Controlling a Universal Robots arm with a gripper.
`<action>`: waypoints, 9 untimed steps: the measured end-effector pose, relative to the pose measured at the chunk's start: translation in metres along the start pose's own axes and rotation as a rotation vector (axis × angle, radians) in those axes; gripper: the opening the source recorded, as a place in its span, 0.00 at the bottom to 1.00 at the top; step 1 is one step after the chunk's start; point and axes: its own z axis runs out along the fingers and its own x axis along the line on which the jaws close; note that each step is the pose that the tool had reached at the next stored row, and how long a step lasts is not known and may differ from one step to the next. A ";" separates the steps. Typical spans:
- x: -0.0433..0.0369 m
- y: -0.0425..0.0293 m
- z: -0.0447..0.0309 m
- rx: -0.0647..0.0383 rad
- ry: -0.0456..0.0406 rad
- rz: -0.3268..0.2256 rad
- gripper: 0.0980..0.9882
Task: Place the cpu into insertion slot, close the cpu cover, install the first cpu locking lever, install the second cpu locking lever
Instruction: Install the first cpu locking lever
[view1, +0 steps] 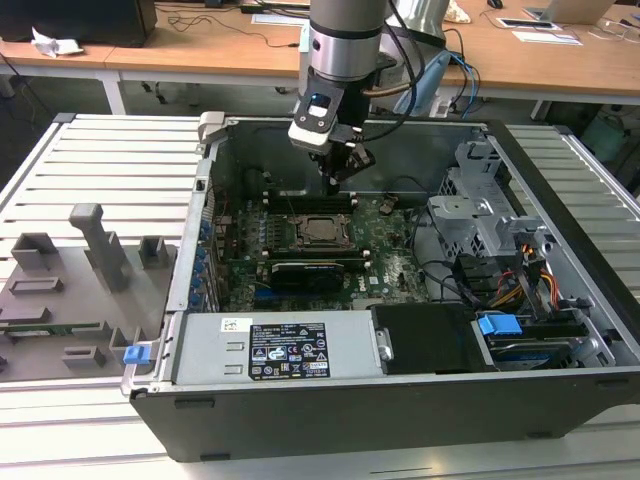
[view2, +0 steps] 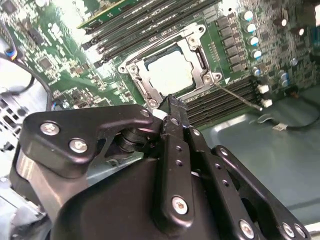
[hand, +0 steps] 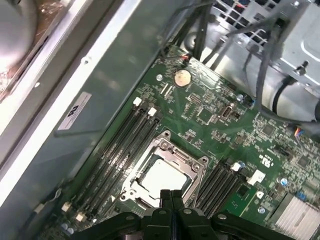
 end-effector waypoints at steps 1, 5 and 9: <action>0.0000 0.0000 0.0000 0.000 0.0004 -0.017 0.01; 0.0000 0.0000 0.0000 0.000 0.0021 -0.106 0.01; 0.0000 0.0000 0.0000 0.000 0.0032 -0.165 0.01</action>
